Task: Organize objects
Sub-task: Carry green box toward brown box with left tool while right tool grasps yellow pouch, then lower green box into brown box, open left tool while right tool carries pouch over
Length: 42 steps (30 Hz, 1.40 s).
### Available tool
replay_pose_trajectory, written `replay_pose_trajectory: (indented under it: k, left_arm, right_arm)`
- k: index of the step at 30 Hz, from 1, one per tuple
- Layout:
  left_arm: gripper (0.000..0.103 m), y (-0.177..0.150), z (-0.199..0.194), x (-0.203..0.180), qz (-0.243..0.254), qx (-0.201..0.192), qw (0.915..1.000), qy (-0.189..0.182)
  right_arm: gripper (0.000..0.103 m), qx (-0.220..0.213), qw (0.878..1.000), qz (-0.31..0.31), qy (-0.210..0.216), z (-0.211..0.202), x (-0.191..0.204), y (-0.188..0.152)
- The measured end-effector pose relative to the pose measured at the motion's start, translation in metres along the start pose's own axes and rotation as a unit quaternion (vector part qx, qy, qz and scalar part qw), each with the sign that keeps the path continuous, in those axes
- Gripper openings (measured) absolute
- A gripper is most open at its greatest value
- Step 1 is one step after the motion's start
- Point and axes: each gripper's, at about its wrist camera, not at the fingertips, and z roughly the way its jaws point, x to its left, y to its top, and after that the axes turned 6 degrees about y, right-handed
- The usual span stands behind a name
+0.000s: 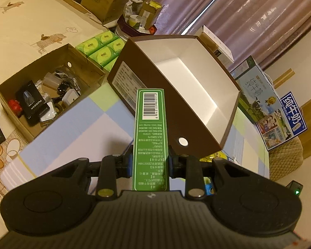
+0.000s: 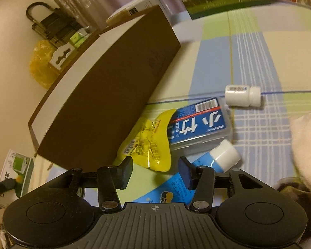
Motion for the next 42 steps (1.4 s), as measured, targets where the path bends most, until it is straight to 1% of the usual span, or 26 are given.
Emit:
replay_pose_trajectory:
  k: [5,9,11,13,15,17,19,25,31,36,39,42]
  left_arm:
    - [0.025,0.010,0.008,0.003,0.003,0.006,1.0000,0.000]
    - [0.025,0.018,0.014,0.005,0.006,0.010,0.9999,-0.003]
    - [0.025,0.023,0.018,0.006,0.008,0.012,0.9999,-0.004]
    - [0.025,0.027,0.022,0.008,0.009,0.014,0.9998,-0.004]
    - [0.025,0.032,0.025,0.010,0.010,0.017,0.9998,-0.005]
    - [0.025,0.036,0.028,0.012,0.012,0.019,0.9997,-0.006]
    - [0.025,0.041,0.031,0.014,0.014,0.021,0.9997,-0.007]
    - [0.025,0.052,0.035,0.019,0.018,0.023,0.9995,-0.010]
    - [0.025,0.063,0.032,0.020,0.023,0.020,0.9994,-0.016]
    - [0.025,0.073,0.021,0.018,0.032,0.010,0.9991,-0.025]
    - [0.025,0.081,0.014,0.014,0.039,0.006,0.9987,-0.032]
    - [0.025,0.090,0.010,0.009,0.047,0.003,0.9981,-0.041]
  right_arm:
    - [0.041,0.007,1.000,0.023,0.008,0.014,-0.002,0.004]
    - [0.037,-0.017,0.999,0.040,0.027,0.012,-0.001,0.007]
    - [0.031,-0.029,0.997,0.051,0.043,0.011,-0.002,0.010]
    - [0.029,-0.040,0.996,0.057,0.051,0.011,-0.001,0.013]
    - [0.025,-0.041,0.997,0.058,0.043,0.013,0.002,0.016]
    - [0.018,-0.043,0.997,0.055,0.036,0.020,0.005,0.017]
    - [0.016,-0.045,0.997,0.051,0.027,0.022,0.008,0.018]
    - [0.016,-0.041,0.998,0.038,0.005,0.027,0.016,0.020]
    - [0.015,-0.042,0.999,0.026,-0.019,0.015,0.028,0.021]
    - [0.015,-0.073,0.997,0.017,-0.031,-0.019,0.044,0.030]
    - [0.015,-0.093,0.995,0.005,-0.028,-0.042,0.059,0.037]
    - [0.015,-0.107,0.994,-0.010,-0.026,-0.056,0.079,0.048]
